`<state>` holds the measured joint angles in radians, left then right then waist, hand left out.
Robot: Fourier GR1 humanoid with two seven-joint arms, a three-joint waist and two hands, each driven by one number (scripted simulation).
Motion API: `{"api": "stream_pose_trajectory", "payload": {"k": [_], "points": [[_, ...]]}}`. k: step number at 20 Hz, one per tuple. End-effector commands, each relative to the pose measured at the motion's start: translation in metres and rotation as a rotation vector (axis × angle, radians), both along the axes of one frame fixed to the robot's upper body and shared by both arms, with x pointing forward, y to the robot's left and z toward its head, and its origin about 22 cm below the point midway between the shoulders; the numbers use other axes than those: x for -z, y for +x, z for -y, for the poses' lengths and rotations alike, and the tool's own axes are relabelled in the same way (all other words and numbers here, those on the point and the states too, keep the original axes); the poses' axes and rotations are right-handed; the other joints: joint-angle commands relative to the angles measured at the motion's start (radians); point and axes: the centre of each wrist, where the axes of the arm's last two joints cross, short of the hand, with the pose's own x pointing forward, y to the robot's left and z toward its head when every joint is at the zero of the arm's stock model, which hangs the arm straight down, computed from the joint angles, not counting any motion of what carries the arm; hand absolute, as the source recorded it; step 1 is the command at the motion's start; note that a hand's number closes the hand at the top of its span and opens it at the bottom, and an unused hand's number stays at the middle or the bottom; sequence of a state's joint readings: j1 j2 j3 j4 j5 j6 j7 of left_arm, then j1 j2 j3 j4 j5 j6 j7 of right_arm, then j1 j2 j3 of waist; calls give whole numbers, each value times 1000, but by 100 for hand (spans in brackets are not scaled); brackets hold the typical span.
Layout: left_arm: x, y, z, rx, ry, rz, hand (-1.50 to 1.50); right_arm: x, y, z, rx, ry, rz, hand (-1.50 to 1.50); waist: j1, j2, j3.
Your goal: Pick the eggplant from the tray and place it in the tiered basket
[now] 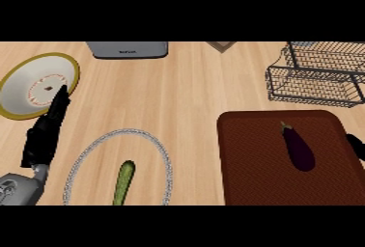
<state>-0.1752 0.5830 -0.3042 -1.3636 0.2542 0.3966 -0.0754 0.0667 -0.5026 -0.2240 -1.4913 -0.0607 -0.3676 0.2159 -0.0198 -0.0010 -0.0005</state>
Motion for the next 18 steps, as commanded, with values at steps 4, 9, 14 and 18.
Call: {"api": "stream_pose_trajectory", "payload": {"k": [4,9,14,18], "points": [[-4,-5,7,-4,12,-21,0,-45,-15,-12,-31,-119,-211,-150,18,-2,-1],[-21,10,18,24,25,2,0,-87,7,-15,-216,-246,-540,-150,40,2,-2],[-4,7,26,42,18,-18,0,-119,43,-38,-288,-265,-689,-150,56,9,-1],[-11,21,0,5,27,-18,0,-133,65,-53,-272,-257,-733,-150,30,4,0]]}}
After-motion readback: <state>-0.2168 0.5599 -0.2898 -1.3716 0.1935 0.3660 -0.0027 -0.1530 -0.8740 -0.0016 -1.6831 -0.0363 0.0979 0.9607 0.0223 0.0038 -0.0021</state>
